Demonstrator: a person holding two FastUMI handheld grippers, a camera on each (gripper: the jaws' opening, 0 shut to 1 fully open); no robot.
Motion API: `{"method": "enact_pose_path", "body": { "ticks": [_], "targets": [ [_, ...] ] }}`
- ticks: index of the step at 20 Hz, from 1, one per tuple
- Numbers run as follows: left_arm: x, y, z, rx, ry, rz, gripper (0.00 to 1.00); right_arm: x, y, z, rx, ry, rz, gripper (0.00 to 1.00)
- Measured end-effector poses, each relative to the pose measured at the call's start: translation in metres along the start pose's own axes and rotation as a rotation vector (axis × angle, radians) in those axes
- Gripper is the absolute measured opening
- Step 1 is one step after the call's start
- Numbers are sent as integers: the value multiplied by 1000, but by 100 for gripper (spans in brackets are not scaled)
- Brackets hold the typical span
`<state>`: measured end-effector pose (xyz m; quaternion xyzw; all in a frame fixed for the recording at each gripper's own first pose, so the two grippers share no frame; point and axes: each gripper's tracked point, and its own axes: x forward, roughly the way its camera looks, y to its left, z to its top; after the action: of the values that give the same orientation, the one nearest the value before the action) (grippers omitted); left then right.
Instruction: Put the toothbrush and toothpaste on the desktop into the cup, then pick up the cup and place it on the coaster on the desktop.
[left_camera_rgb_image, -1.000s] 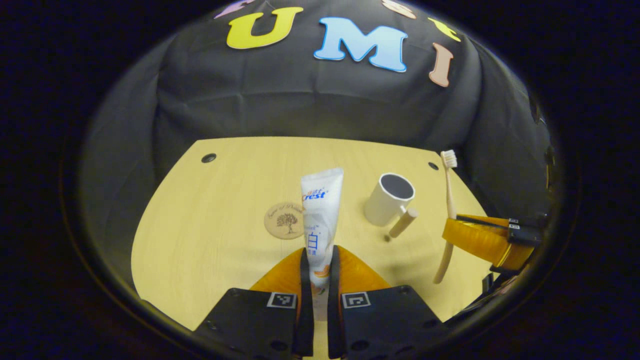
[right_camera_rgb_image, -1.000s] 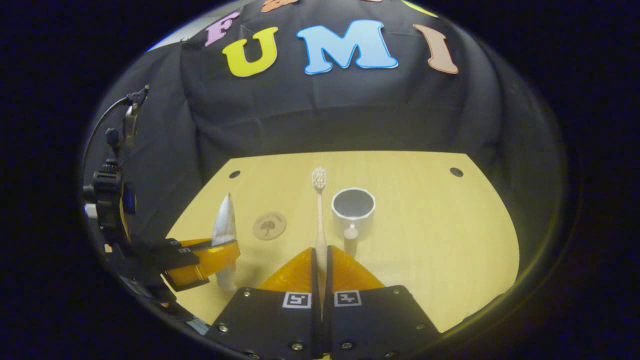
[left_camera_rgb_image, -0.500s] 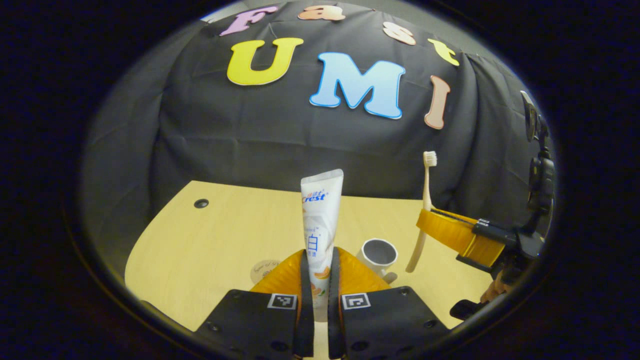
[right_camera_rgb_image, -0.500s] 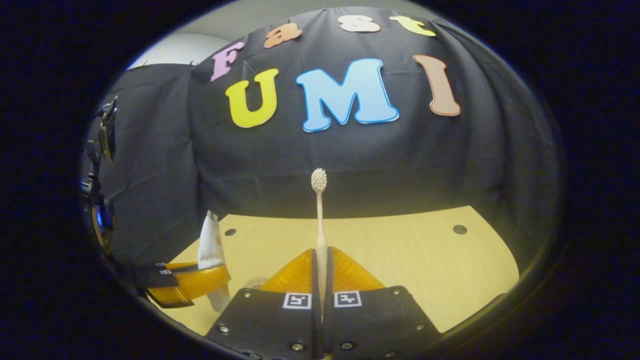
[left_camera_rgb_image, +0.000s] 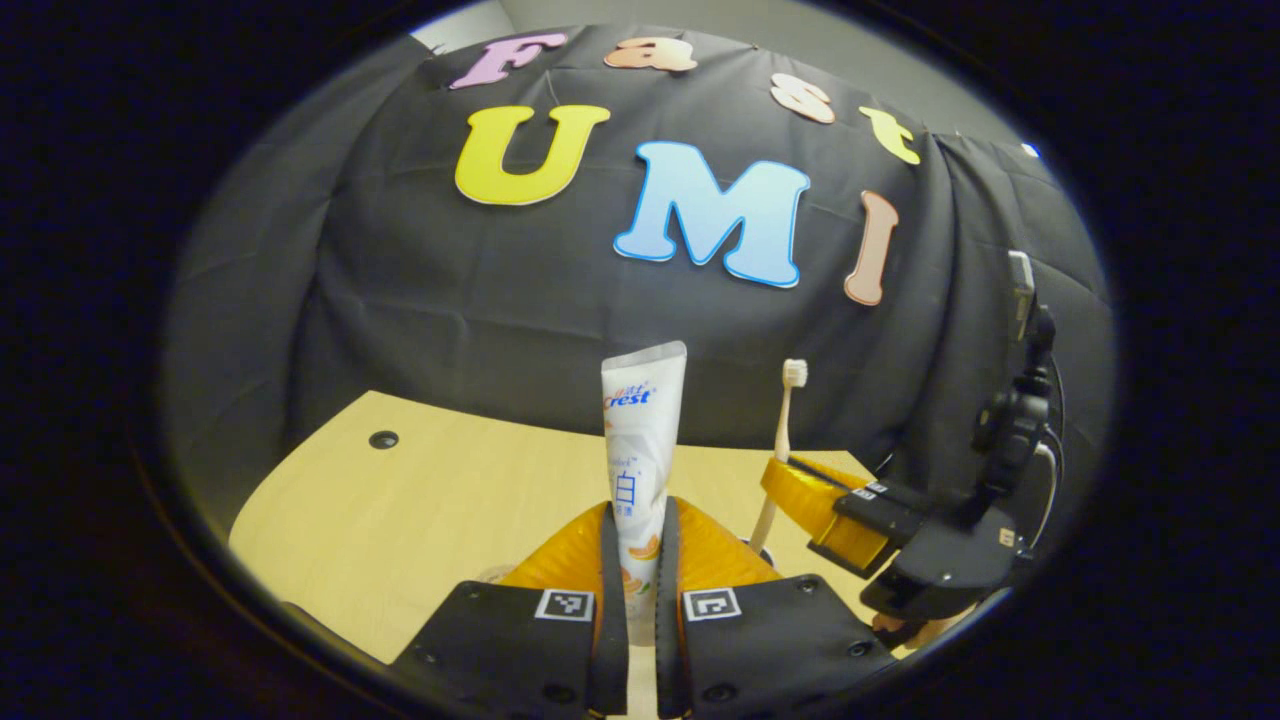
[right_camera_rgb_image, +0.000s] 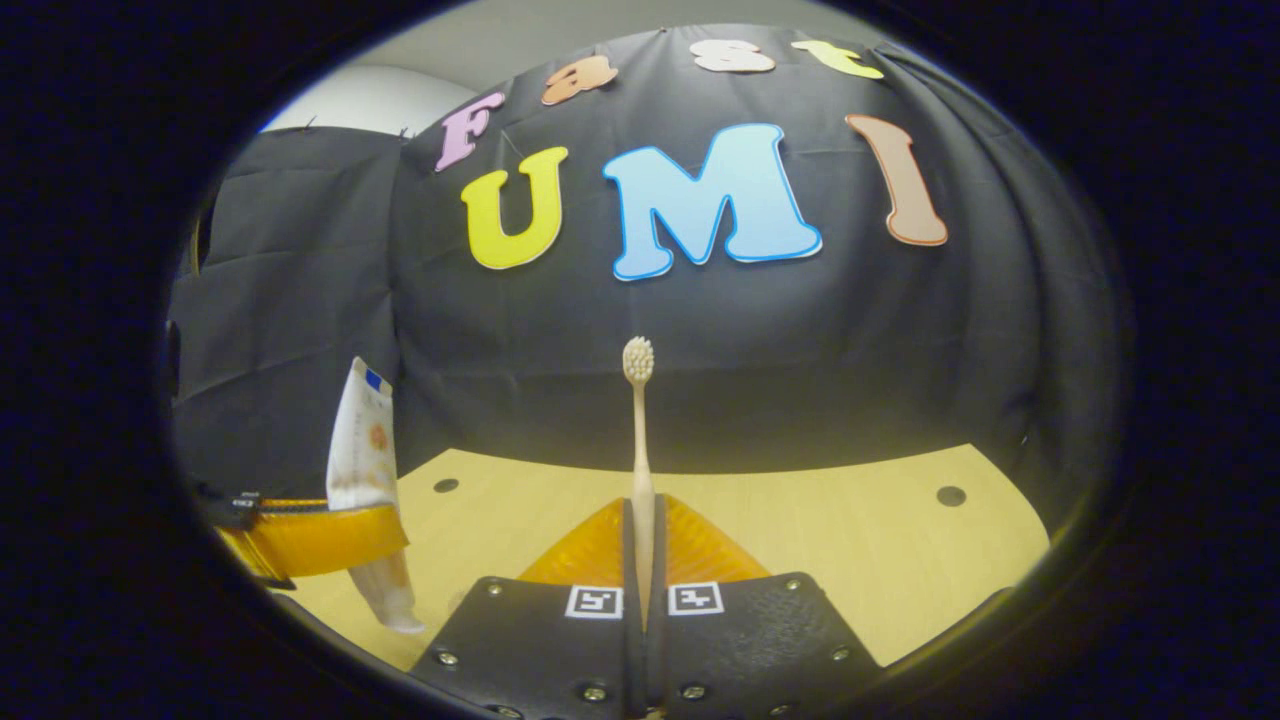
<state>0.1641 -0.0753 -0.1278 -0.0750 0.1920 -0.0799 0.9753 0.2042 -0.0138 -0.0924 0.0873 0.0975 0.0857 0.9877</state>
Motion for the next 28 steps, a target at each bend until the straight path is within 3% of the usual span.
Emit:
{"method": "enact_pose_path", "body": {
  "ticks": [5, 6, 7, 16, 17, 22, 25, 28],
  "targets": [
    [8, -1, -11, -14, 20, 5, 18, 16, -11, -41, -8, 98, -23, 2],
    [9, 0, -12, -17, 24, 6, 18, 15, -11, -47, -10, 116, -25, 7],
    [10, 0, -11, -21, 25, 6, 18, 15, -11, -53, -12, 137, -25, 3],
    [11, 5, -15, -28, 31, 2, 18, 5, -8, -74, -67, 196, -35, 8],
    [11, 5, -17, -32, 32, 1, 18, 1, -6, -75, -69, 203, -26, 12],
    [20, 1, -23, -44, 44, -15, 18, -17, -13, -66, -81, 182, -49, 57],
    [27, -7, -23, -46, 34, -40, 18, -33, -23, -51, -64, 152, -79, 75],
    [39, -22, -21, -71, 18, -86, 18, -53, -39, -30, -58, 106, -127, 75]
  ]
}}
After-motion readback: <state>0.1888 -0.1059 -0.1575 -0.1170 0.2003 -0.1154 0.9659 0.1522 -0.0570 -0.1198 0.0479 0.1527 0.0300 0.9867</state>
